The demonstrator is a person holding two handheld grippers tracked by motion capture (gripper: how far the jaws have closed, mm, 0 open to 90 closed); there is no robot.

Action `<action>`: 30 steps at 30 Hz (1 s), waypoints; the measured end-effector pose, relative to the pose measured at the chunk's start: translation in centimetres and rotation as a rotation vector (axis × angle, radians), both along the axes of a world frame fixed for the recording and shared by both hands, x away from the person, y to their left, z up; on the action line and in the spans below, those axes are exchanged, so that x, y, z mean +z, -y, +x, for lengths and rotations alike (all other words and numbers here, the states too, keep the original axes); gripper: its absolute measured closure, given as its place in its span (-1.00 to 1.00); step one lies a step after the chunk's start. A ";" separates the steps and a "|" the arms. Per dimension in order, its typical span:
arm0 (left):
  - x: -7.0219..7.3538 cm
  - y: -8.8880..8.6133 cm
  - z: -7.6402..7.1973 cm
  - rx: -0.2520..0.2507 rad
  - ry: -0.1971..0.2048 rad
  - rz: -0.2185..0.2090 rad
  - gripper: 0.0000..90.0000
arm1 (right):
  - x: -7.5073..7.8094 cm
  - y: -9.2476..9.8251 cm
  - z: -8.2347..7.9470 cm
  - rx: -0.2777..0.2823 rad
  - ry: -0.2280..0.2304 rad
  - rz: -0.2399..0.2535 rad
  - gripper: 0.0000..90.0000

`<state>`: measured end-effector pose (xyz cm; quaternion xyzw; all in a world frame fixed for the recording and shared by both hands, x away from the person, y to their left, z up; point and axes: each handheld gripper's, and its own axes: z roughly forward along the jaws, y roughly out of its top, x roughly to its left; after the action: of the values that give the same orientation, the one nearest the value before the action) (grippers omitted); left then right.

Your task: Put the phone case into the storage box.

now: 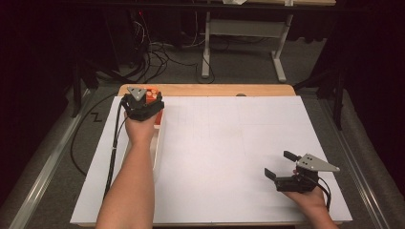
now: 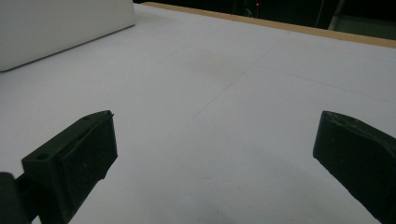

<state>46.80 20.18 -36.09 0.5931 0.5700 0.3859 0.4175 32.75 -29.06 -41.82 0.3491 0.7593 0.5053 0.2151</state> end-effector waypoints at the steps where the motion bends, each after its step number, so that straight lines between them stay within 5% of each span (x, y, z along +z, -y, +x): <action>1: 0.0 0.0 0.0 0.001 -0.002 0.002 -0.66 | 0.0 0.0 0.0 0.000 0.001 0.000 -1.00; 15: -0.5 0.3 0.2 -0.004 -0.021 0.025 -0.66 | 0.0 0.0 0.0 0.002 -0.001 -0.003 -1.00; 30: -0.6 0.0 0.2 -0.008 -0.032 0.002 -0.66 | -0.1 0.0 0.0 0.003 0.000 -0.005 -1.00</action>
<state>46.95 20.18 -36.68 0.6018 0.5741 0.3752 0.4093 32.73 -29.04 -41.88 0.3472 0.7611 0.5039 0.2152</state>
